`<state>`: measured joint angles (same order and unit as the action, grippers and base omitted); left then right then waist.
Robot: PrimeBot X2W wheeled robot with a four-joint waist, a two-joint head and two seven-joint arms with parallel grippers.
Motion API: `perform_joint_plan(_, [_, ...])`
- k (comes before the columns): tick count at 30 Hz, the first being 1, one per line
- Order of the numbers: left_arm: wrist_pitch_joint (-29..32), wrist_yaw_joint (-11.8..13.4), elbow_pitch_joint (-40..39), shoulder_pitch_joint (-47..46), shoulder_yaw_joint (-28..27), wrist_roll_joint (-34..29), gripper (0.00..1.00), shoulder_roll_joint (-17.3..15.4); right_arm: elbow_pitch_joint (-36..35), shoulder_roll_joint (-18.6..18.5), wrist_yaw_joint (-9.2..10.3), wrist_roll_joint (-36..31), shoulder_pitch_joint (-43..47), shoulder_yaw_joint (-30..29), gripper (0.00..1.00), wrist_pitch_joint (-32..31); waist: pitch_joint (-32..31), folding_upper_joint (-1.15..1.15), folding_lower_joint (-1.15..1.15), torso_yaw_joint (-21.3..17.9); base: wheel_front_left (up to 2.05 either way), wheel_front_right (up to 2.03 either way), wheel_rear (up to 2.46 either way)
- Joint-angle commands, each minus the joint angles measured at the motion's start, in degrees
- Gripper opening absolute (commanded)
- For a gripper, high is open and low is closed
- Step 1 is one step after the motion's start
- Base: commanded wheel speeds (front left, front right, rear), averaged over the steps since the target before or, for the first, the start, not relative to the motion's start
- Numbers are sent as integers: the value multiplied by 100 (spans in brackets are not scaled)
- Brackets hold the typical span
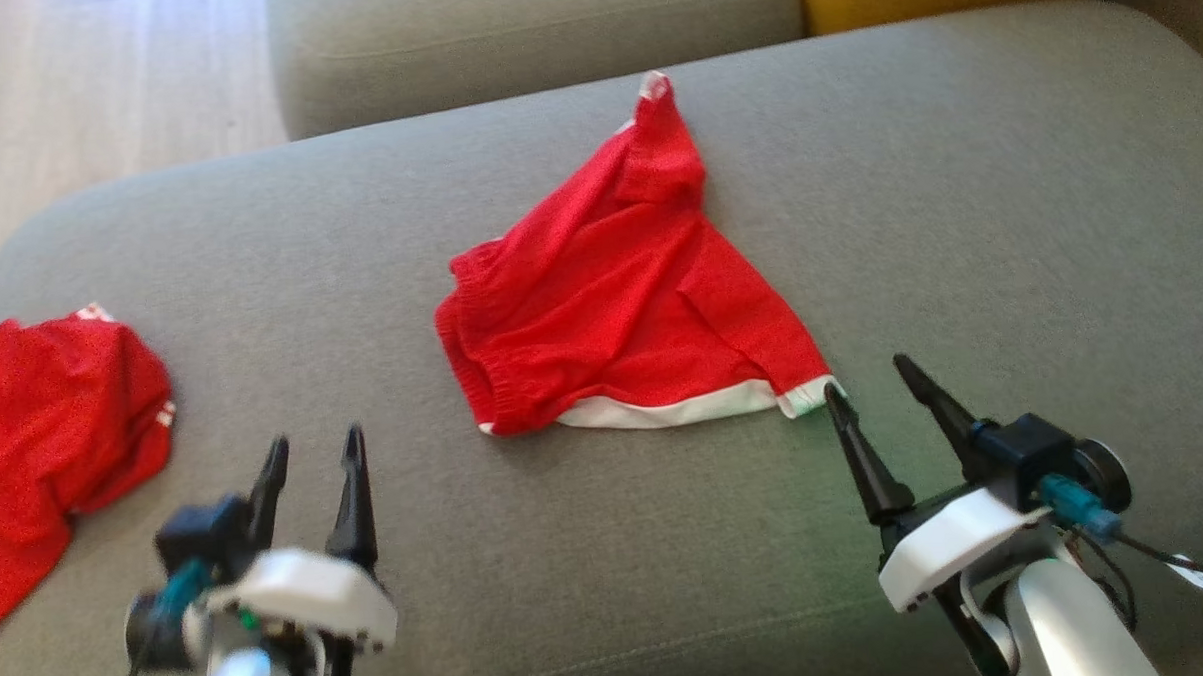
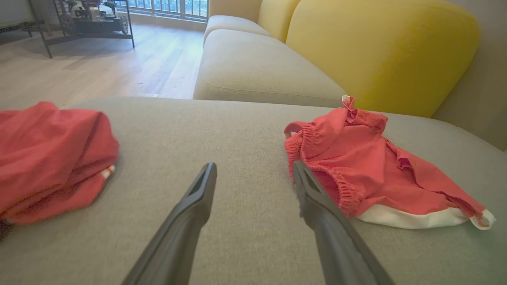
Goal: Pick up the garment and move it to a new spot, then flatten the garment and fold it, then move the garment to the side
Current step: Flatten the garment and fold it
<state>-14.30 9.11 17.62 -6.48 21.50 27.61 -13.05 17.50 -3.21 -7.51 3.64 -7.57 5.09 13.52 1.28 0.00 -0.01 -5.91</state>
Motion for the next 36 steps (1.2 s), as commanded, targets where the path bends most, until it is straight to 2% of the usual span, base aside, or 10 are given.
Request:
perform_joint_plan(1, [-68, 23, -396, -16, -382, -64, 100, -1, -141, 34, 2, -128, -145, 111, 100, -37, -69, 0, 1, 132, 0, 0, 0])
perform_joint_plan(6, [-69, -117, -818, 466, -690, -280, 100, 242, -27, 34, 2, -294, -134, 36, 100, -191, -53, 0, 1, 280, 0, 0, 0])
perform_joint_plan(16, [-69, -457, -658, 415, -709, -632, 100, 510, 911, 34, 2, -1087, -617, -328, 100, -791, 258, 0, 1, 614, 0, 0, 0])
perform_joint_plan(24, [-70, -646, -453, 298, -783, -754, 100, 649, 1435, 34, 2, -1610, -928, -361, 100, -773, 397, 0, 1, 808, 0, 0, 0])
perform_joint_plan(34, [-70, -778, -378, 201, -910, -873, 100, 731, 1848, 34, 2, -1874, -1210, -499, 100, -689, 510, 0, 1, 873, 0, 0, 0])
perform_joint_plan(35, [-70, -788, -371, 196, -921, -886, 100, 738, 1897, 34, 2, -1876, -1239, -504, 93, -676, 518, 0, 1, 872, 0, 0, 0])
perform_joint_plan(36, [-70, -796, -362, 191, -931, -899, 100, 745, 1948, 34, 2, -1885, -1268, -511, 50, -668, 524, 0, 1, 868, 0, 0, 0])
